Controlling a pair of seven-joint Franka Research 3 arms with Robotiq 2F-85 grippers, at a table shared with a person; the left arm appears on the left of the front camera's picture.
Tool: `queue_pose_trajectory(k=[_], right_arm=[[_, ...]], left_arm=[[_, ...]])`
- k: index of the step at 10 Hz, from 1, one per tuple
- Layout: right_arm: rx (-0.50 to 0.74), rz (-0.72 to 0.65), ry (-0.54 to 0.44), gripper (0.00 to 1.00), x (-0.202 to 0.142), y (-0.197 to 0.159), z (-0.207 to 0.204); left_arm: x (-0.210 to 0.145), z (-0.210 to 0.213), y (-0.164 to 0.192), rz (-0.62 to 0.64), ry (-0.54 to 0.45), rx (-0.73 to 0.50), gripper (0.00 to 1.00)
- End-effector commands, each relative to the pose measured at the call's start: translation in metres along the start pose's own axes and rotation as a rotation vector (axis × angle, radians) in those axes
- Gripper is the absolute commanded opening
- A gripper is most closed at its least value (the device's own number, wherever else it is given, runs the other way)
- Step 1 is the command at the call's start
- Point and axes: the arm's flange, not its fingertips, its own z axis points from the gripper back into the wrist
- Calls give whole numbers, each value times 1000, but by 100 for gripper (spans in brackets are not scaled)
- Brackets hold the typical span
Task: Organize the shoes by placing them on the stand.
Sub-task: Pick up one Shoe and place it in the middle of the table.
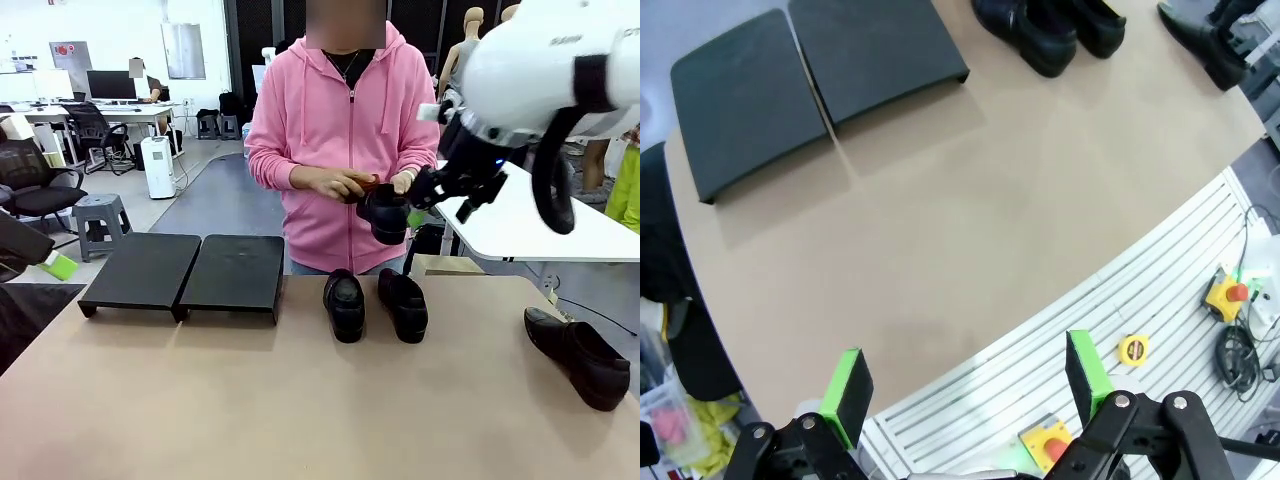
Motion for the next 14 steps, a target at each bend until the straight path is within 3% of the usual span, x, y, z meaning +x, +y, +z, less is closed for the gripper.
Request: queue_pose_trajectory(k=[1,3,5,8,10,11,12,13,14], right_arm=[[53,-27,-16,100,-78,-68,75],[106,-163,-14,100,-152,-123,107],[139,-250,-36,100,-184,-146,100],[121,-150,-7,100,-148,-124,77],[59,-16,34,100,-80,-82,54],[21,62,100,100,-35,-49,27],[-41,131,179,100,-15,-30,12],[13,142,121,100,-26,-49,38],[69,78,-26,100,-70,-86,97]], left_arm=[[1,0,1,-8,-11,-16,100],[1,0,1,-8,-11,-16,100],[1,0,1,-8,-11,-16,100],[1,0,1,-8,-11,-16,100],[1,0,1,-8,-11,-16,100],[1,0,1,-8,-11,-16,100],[1,0,1,-8,-11,-16,100],[1,0,1,-8,-11,-16,100],[1,0,1,-8,-11,-16,100]])
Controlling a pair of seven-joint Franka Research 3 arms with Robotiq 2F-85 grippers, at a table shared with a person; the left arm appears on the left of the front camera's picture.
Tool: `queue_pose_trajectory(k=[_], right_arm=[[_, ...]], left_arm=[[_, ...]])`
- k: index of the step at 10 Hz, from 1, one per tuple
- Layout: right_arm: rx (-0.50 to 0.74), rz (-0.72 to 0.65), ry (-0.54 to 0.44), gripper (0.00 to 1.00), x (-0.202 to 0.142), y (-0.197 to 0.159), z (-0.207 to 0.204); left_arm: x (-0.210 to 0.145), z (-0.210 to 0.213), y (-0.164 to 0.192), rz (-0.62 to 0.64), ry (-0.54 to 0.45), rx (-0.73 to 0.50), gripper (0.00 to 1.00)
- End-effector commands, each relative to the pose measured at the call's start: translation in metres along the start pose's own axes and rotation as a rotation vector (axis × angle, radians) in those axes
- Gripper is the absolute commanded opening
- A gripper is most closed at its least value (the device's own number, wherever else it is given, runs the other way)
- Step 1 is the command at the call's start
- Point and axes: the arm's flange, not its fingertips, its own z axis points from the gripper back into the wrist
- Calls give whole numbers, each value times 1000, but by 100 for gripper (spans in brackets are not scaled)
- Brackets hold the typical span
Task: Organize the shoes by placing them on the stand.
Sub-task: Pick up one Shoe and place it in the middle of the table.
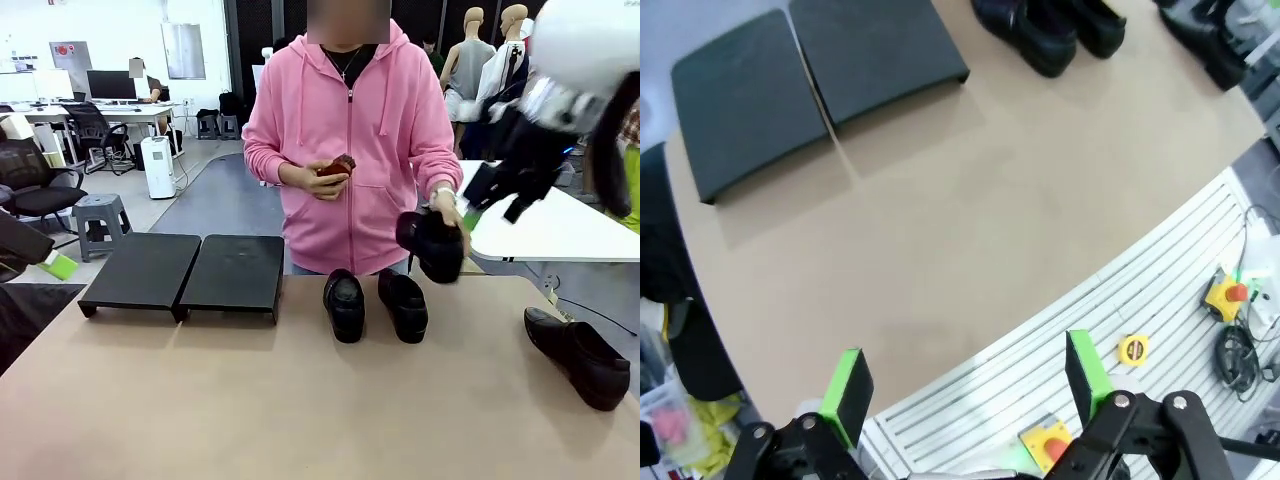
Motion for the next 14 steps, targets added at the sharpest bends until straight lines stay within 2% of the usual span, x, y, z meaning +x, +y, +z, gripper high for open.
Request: queue_pose_trajectory(k=[1,2,3,4,6,7,9,11,13,14], right_arm=[[-31,-102,-211,100,-130,-56,132],[-59,-110,-216,100,-176,-66,183],[-39,-116,-185,100,-204,-81,217],[19,-226,-199,100,-225,-107,232],[132,-237,-241,100,-246,-137,223],[143,-266,-287,100,-248,-144,214],[149,-229,-274,100,-243,-142,205],[96,-236,-286,100,-232,-131,209],[63,-163,-238,100,-198,-107,199],[5,-131,-151,100,-161,-85,179]], left_arm=[[0,0,1,-8,-11,-16,100],[0,0,1,-8,-11,-16,100],[0,0,1,-8,-11,-16,100],[0,0,1,-8,-11,-16,100],[0,0,1,-8,-11,-16,100],[0,0,1,-8,-11,-16,100],[0,0,1,-8,-11,-16,100],[0,0,1,-8,-11,-16,100],[0,0,1,-8,-11,-16,100],[0,0,1,-8,-11,-16,100]])
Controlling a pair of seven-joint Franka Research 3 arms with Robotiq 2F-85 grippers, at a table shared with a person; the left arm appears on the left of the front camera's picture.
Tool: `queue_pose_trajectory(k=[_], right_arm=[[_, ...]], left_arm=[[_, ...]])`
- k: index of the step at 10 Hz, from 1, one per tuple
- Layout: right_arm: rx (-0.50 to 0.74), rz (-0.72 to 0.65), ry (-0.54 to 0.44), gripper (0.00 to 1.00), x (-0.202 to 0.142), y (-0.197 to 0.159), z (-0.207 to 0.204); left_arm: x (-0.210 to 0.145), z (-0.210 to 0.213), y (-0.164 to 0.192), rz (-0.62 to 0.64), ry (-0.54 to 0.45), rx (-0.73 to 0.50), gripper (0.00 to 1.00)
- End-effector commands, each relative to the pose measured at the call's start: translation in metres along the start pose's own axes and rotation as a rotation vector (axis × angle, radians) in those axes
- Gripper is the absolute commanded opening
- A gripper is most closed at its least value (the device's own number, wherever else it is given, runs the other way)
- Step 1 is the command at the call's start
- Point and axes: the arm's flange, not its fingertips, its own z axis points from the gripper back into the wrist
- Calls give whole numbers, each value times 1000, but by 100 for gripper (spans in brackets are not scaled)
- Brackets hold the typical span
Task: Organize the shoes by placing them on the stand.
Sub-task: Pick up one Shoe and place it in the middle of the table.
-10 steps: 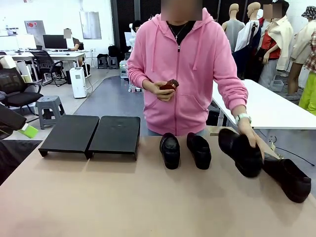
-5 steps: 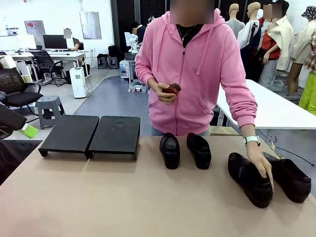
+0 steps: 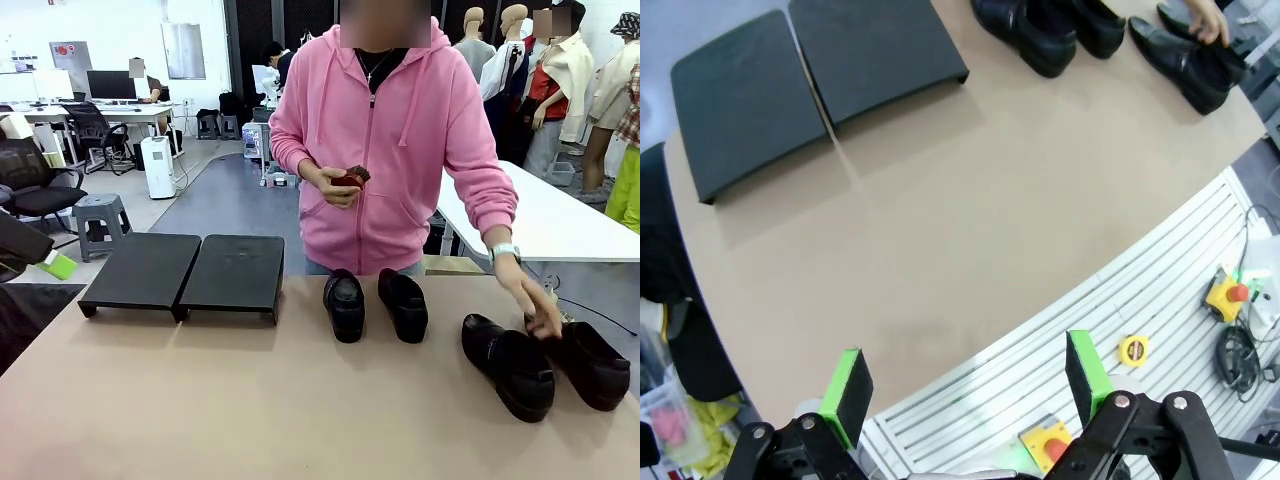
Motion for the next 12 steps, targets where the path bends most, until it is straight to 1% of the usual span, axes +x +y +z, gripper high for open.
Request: queue_pose_trajectory(k=[1,2,3,4,5,6,7,8,9,10,11,12], right_arm=[[-93,119,105,100,57,47,-64],[-104,210,131,100,94,84,-109],[-87,284,162,100,136,131,-167],[-103,286,191,100,164,170,-221],[-63,309,213,100,183,204,-272],[-83,274,184,100,194,234,-323],[-69,249,237,100,193,262,-377],[-148,154,302,100,192,269,-420],[-185,111,334,100,190,268,-440],[-192,100,228,100,192,261,-404],[-118,190,297,100,175,267,-444],[-118,190,297,100,175,267,-444]], left_arm=[[1,-1,1,-7,-9,-16,100],[1,-1,1,-7,-9,-16,100],[1,-1,1,-7,-9,-16,100],[1,-1,1,-7,-9,-16,100],[1,-1,1,-7,-9,-16,100],[1,-1,1,-7,-9,-16,100],[1,-1,1,-7,-9,-16,100],[1,-1,1,-7,-9,-16,100],[1,-1,1,-7,-9,-16,100],[1,-1,1,-7,-9,-16,100],[1,-1,1,-7,-9,-16,100],[1,-1,1,-7,-9,-16,100]])
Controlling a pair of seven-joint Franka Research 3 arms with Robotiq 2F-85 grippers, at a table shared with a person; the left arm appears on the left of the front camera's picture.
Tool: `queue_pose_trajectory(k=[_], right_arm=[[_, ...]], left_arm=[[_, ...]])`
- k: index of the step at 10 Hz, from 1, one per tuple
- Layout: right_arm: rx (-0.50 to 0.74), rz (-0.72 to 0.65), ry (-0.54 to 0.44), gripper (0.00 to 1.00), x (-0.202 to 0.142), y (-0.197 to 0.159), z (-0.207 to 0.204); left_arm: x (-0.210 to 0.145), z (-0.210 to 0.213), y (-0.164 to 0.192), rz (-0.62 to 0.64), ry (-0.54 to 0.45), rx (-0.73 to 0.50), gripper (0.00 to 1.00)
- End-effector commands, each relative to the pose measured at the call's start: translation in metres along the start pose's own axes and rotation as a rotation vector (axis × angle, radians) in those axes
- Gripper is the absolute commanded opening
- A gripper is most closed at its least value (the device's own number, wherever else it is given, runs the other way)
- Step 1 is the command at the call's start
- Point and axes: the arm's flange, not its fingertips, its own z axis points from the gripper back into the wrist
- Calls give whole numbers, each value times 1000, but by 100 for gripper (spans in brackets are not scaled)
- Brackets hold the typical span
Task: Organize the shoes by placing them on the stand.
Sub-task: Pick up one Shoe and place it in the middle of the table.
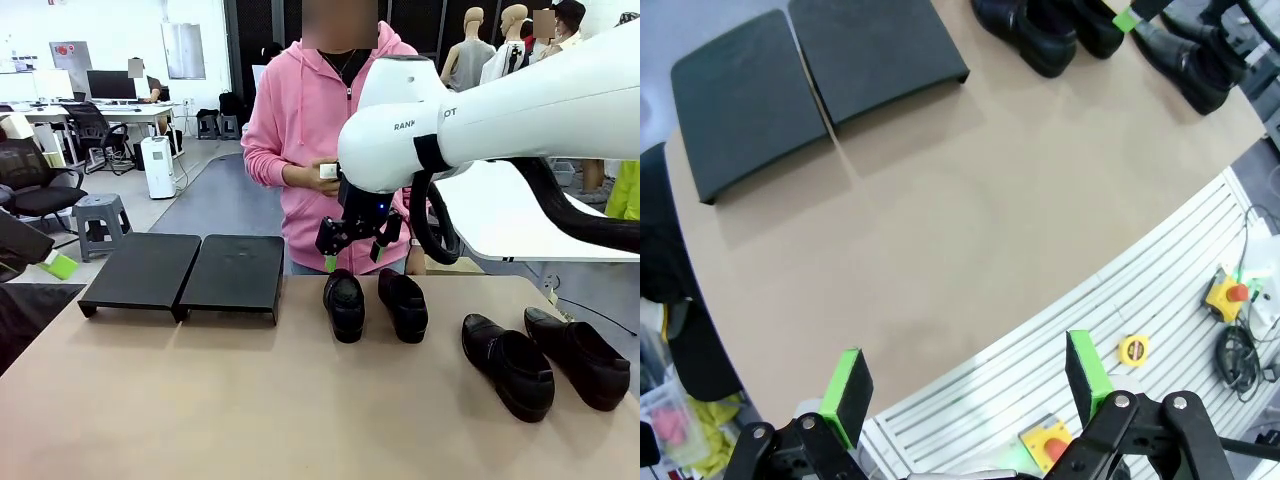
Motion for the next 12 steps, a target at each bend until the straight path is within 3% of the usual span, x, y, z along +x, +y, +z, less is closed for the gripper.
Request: queue_pose_trajectory(k=[1,2,3,6,7,12], right_arm=[[-4,-13,-2,100,1,-5,1],[-64,-454,-16,100,3,-1,-4],[-39,-448,18,100,29,-8,-17],[21,-610,110,100,100,-53,-56],[1,-672,115,100,110,-63,-72],[-6,-691,330,100,118,-94,-147]], left_arm=[[0,0,1,-7,-10,-16,100],[0,0,1,-7,-10,-16,100],[0,0,1,-7,-10,-16,100],[0,0,1,-7,-10,-16,100],[0,0,1,-7,-10,-16,100],[0,0,1,-7,-10,-16,100]])
